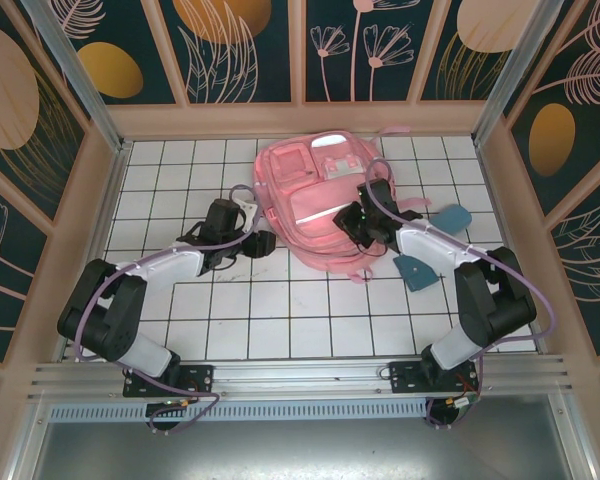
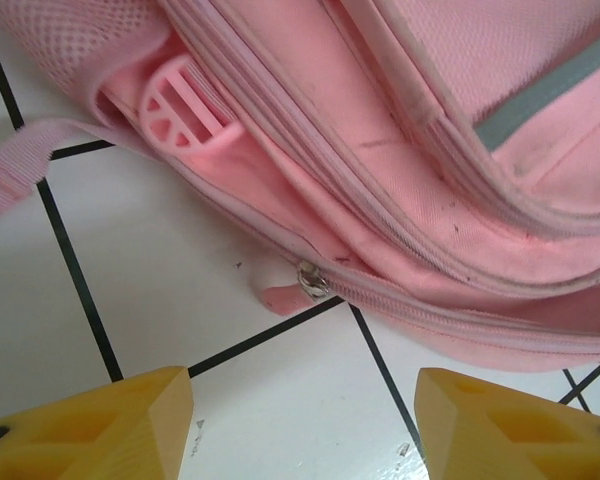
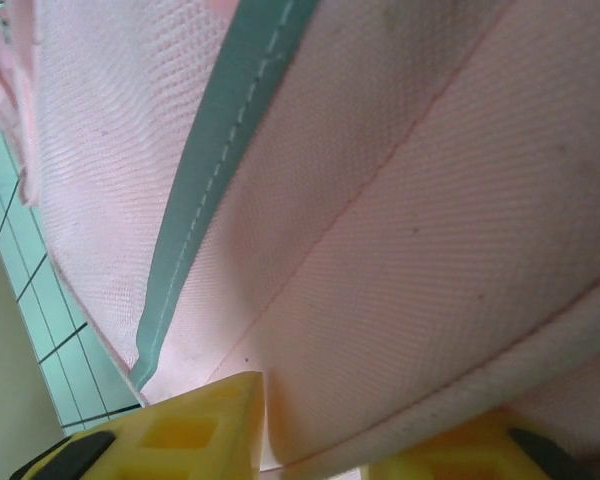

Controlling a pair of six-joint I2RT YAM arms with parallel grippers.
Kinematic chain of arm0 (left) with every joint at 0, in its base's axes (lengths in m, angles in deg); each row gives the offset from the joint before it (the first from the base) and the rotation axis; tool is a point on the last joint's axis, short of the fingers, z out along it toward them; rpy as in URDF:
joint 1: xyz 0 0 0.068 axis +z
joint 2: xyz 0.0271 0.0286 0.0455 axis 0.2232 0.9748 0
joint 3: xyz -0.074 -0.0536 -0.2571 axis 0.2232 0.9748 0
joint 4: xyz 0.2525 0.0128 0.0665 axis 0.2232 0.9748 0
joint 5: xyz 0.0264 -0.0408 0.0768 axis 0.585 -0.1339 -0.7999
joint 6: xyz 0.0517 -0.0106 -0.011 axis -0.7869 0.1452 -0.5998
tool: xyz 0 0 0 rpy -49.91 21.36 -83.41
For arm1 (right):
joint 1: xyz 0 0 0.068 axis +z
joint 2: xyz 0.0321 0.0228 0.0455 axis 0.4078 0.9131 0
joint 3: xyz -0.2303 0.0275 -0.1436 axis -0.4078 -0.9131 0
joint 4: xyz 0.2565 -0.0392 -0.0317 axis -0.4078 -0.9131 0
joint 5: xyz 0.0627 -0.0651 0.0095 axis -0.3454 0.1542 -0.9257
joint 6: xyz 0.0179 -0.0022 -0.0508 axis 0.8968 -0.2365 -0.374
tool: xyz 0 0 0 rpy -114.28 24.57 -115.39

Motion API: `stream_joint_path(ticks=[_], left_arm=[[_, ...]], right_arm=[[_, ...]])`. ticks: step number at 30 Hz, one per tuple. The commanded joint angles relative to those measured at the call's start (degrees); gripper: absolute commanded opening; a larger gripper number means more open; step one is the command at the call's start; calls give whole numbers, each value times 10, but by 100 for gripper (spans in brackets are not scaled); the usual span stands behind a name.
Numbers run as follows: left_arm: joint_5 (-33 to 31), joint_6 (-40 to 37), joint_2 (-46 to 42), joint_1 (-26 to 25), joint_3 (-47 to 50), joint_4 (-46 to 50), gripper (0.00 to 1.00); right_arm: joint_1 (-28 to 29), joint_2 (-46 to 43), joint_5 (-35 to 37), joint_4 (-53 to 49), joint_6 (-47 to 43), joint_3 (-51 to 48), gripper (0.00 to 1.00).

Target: Pack the student bag

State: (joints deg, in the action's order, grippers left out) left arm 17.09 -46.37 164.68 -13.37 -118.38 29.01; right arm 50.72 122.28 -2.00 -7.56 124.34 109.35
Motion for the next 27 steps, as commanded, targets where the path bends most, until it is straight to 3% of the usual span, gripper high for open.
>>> stream_joint_path(ticks=[1,10,13,27], left_arm=[[18,-31,15,-1,3,-53,59],[28,-83,97,-1,-22,-90,46],[18,-96,139,-1,-46,-89,35],[58,-128,194,-1,-82,-129,32]], right_arm=[[-12,5,-5,69,-11,50,25],[-34,18,-42,78,-19,75,21],[-38,17,-46,77,-19,72,21],[-45,6,-47,70,-20,66,19]])
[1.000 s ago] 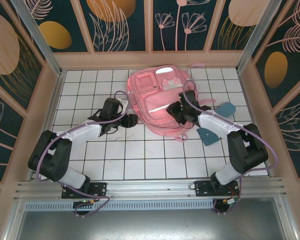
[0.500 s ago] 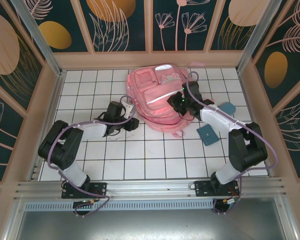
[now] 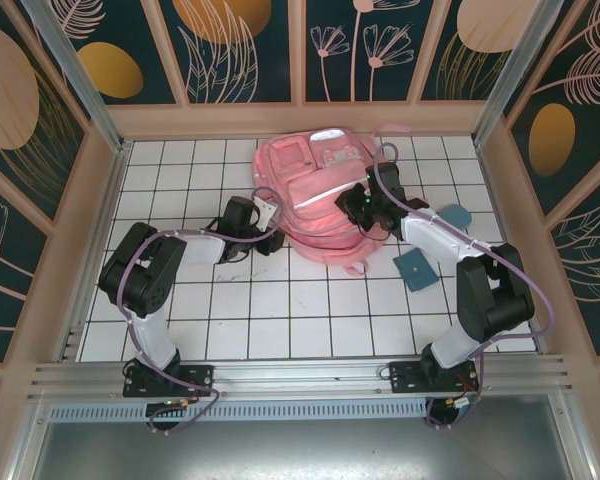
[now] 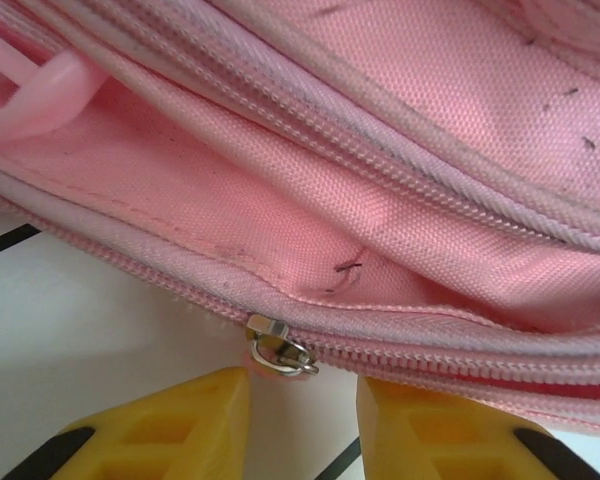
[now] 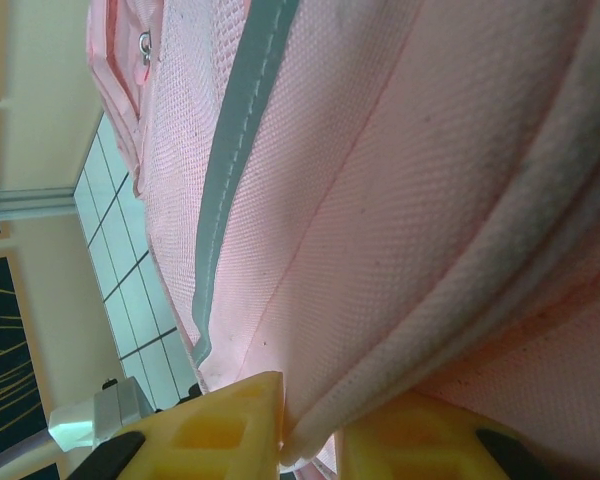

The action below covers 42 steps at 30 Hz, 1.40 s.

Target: Pack the student bag

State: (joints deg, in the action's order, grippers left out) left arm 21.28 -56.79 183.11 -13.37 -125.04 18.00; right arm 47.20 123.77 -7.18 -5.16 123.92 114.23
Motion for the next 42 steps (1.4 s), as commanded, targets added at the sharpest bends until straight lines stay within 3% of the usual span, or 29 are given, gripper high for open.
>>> stream_joint_path(ticks=[1,11,24,28,31,35,42], left_arm=[[13,-28,9,-1,-15,-20,31],[-7,-47,-13,-1,-5,-26,0],[31,-7,-99,-11,81,-28,0],[-19,2,-119,-21,111,-46,0],[-70,-3,-121,-20,112,-52,13],[-78,-8,-107,-19,102,-92,31],[-46,-21,-33,-20,38,-99,38]], right_arm=[[-10,-10,5,46,-16,16,19],[-11,-12,11,44,-14,12,19],[-22,-11,11,45,-15,12,19],[-22,-10,6,44,-16,14,18],[-25,-11,2,39,-19,13,18],[-33,-17,-5,27,-28,17,18],[-50,-25,-18,21,-34,17,18]])
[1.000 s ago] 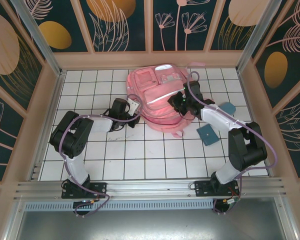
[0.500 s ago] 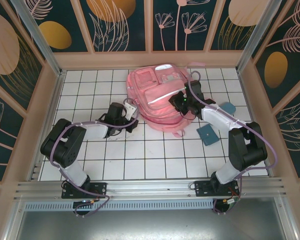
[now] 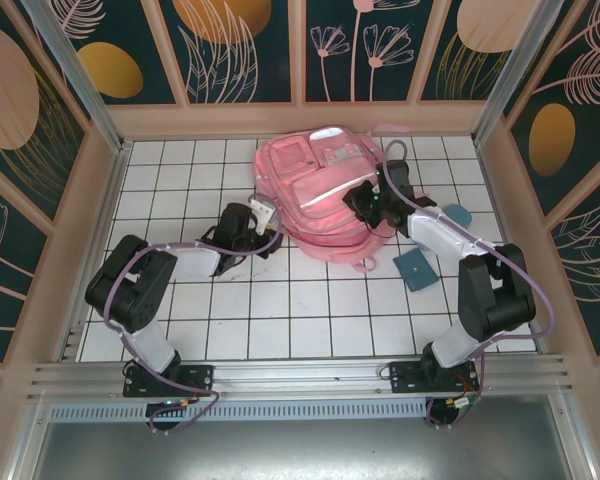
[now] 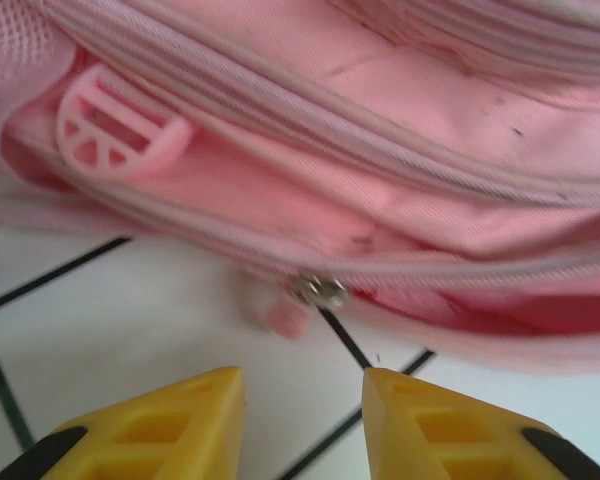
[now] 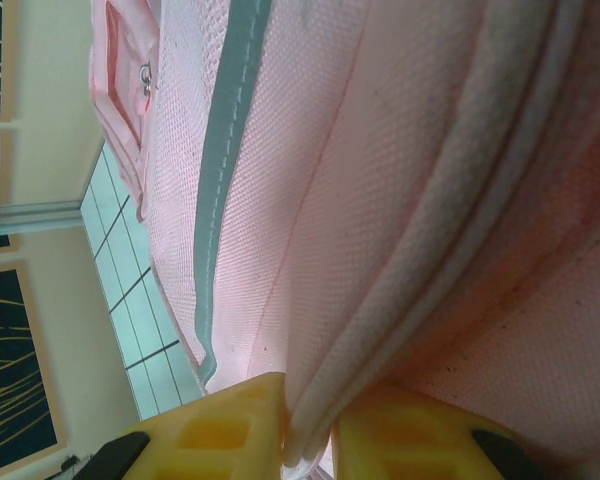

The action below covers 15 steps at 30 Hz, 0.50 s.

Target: Pack the student bag

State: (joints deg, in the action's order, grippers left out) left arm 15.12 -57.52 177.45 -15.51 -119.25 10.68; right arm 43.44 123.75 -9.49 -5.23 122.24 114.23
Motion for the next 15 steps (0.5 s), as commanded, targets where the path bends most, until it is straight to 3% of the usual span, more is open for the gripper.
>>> stream_joint_path(ticks=[1,9,15], left_arm=[[22,-17,27,2,-22,-32,38],[97,-53,46,2,-5,-88,40],[86,-61,70,3,-18,-82,39]], right_arm=[[-13,-25,4,21,-17,17,18],[-18,-20,-4,26,-15,17,18],[-19,-21,-5,26,-16,18,18]])
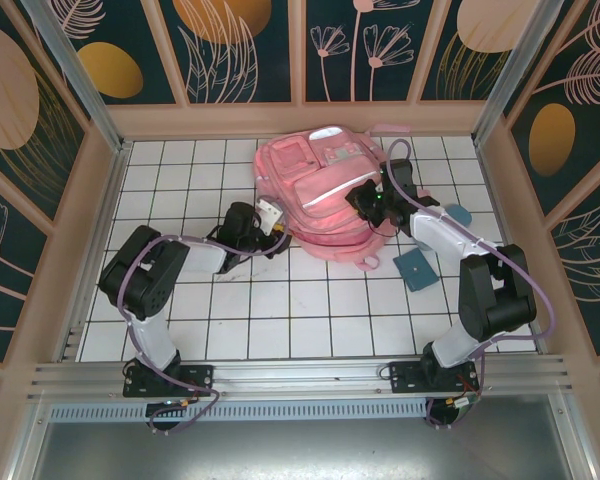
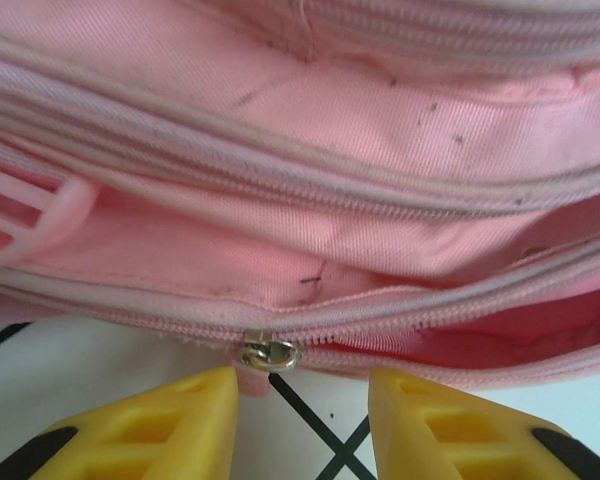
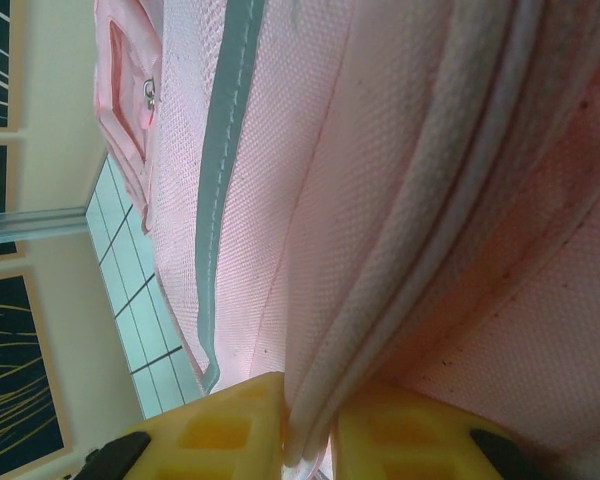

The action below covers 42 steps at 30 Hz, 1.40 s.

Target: Pack the student bag

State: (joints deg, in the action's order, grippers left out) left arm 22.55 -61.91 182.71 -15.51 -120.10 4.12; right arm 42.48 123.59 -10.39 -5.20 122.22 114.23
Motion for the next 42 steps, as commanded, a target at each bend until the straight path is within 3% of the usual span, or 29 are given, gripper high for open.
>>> stream_joint_path(ticks=[1,6,15,22,28,34,35,39,42], left_arm=[[9,-18,22,3,-13,-16,38],[2,-14,29,6,-15,-32,30],[11,-15,49,5,-40,-31,28],[5,-17,45,5,-43,-27,1],[18,-14,3,5,-15,37,0],[26,-5,-18,6,27,15,0],[21,-1,-15,6,29,7,2],[0,19,7,5,18,-29,39],[-2,27,29,7,7,-63,46]], right_arm=[[-10,-20,5,25,-16,18,18],[-11,-20,5,25,-15,15,18],[-11,-19,4,27,-13,13,18],[-11,-20,9,29,-10,4,17],[-10,-17,10,39,-4,-6,16],[-10,-16,10,47,0,-10,15],[-9,-16,10,48,1,-10,15],[-9,-18,10,47,1,-11,15],[-9,-20,9,44,0,-10,15]])
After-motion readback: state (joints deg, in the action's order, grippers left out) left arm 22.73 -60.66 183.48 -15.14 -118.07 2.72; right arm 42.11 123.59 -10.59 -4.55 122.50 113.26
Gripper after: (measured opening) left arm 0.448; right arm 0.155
